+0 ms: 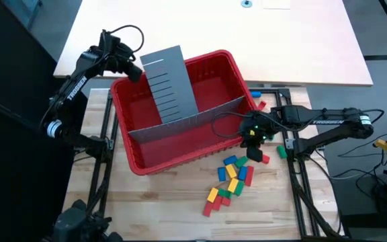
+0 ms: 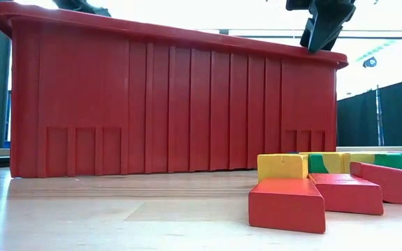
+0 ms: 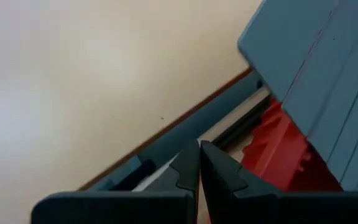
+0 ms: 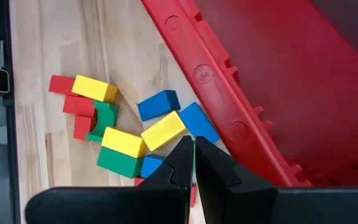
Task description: Sort blocks
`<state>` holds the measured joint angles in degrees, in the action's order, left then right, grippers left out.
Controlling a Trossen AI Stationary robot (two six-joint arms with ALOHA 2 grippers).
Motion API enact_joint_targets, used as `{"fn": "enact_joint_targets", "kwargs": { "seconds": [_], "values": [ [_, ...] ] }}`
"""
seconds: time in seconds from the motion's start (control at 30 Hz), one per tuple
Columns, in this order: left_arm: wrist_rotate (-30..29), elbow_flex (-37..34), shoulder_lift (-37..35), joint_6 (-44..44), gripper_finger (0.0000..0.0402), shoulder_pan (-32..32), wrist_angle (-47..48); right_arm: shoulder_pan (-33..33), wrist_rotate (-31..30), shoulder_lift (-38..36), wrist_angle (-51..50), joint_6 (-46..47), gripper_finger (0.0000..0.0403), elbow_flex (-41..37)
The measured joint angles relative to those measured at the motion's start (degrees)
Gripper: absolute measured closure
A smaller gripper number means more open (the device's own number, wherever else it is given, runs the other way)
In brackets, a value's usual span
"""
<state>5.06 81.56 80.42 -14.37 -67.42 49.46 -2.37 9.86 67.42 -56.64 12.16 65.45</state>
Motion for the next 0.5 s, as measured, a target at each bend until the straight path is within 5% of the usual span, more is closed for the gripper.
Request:
{"fn": "enact_joint_targets", "kwargs": {
  "seconds": [0.5],
  "values": [
    [8.9, 0.0, -1.3, 0.4, 0.0401, 0.2, 14.8, -0.2, -4.0, -1.8, -0.7, 0.9, 0.0403, 0.0]
  ]
}}
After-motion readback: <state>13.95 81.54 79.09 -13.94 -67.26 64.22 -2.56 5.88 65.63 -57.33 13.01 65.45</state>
